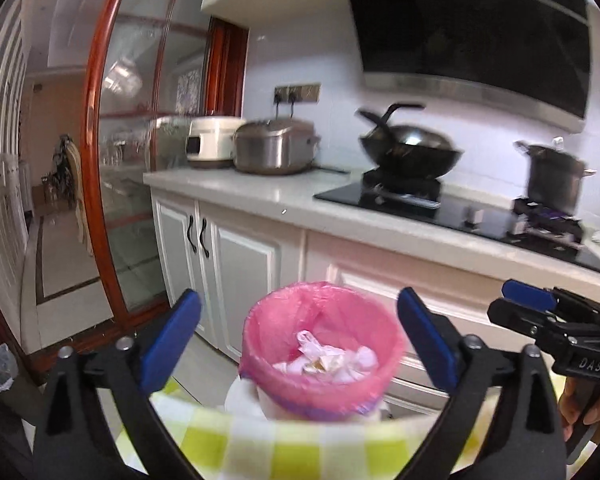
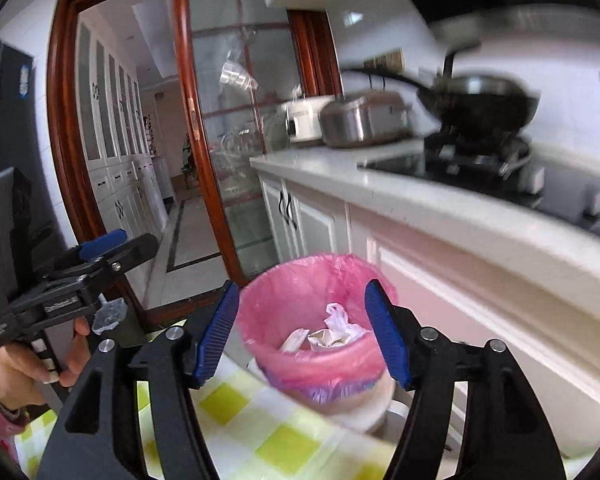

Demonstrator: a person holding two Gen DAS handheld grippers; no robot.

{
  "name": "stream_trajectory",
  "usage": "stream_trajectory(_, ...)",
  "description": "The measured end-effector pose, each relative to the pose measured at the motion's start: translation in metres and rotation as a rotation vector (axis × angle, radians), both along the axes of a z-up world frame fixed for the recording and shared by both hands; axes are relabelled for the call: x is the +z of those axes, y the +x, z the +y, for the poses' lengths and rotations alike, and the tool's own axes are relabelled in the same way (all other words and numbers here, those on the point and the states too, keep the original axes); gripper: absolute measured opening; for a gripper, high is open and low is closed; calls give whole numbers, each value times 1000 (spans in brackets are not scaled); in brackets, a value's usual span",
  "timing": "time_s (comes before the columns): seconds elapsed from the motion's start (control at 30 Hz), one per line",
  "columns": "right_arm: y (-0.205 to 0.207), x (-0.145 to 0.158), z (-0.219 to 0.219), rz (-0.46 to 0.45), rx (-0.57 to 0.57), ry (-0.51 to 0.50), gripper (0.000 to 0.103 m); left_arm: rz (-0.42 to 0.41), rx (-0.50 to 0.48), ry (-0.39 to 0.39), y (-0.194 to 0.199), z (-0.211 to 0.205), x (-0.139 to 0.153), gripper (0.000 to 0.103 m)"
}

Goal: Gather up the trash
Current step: 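Carry the paper cup and tissue over the pink bin and open both tools, then move both open tools back over the table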

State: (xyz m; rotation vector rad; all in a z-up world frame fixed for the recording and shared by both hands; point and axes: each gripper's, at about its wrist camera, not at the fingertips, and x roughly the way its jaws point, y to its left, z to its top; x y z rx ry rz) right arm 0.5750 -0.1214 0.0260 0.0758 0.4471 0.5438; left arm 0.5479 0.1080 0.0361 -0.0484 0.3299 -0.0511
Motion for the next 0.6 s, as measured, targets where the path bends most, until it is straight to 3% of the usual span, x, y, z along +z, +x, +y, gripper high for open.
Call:
stream_trajectory(0.23, -143, 52, -18, -63, -39, -20, 80, -17, -18, 18, -132, -24, 32, 98)
stream_trajectory(0.33, -198, 62, -27, -71, -52, -10, 82, -4, -22, -29, -184, -26, 30, 98)
stream_trajectory(0.6, -303, 36, -43, -35, -102, -11, 85, 42, -17, -77, -284, -38, -2, 98)
